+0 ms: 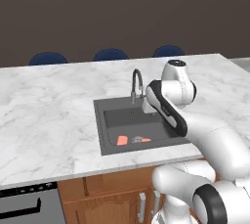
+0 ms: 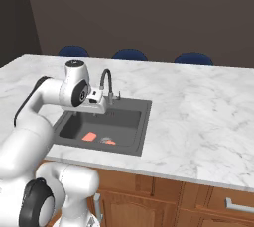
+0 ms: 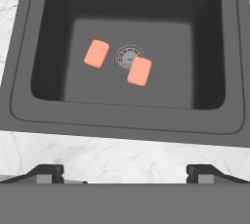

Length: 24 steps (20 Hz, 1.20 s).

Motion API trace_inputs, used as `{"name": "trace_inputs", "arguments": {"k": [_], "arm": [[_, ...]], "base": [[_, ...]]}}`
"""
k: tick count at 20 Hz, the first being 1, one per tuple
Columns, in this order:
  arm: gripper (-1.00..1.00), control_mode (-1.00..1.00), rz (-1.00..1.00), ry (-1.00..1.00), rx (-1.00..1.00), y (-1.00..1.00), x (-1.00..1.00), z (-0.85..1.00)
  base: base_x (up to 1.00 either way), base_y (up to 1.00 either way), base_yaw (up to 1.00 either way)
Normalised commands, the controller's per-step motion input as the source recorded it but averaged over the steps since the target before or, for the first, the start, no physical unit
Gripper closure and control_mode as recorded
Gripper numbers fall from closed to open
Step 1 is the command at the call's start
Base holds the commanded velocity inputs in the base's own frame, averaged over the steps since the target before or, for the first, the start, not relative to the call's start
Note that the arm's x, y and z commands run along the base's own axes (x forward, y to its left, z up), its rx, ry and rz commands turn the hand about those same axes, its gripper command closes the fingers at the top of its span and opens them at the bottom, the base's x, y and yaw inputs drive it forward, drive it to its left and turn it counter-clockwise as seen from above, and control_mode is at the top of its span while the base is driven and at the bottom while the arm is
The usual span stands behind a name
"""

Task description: Pick up the bar soap and bar soap from the sink, and place them back in the cabinet, and close the cabinet doors.

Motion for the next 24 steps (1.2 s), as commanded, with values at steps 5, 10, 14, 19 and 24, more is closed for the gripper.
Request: {"name": "trace_inputs", "arguments": {"k": [5,10,14,19,24], "arm": [[-1.00,-1.00,0.00,0.00,0.00,0.10,0.22,-0.12],[-1.00,-1.00,0.00,0.00,0.00,0.16,0.15,-0.18],[-1.00,-1.00,0.00,0.00,0.00,0.18,0.16,-0.16],[-1.00,-1.00,0.00,0.00,0.00,0.24,0.17,-0.24],[-1.00,-1.00,0.00,0.00,0.00,0.04,0.24,-0.08]], "base": [[0.00,0.00,0.00],[0.00,0.00,0.00],[0.00,0.00,0.00],[0.00,0.00,0.00],[0.00,0.00,0.00]]}}
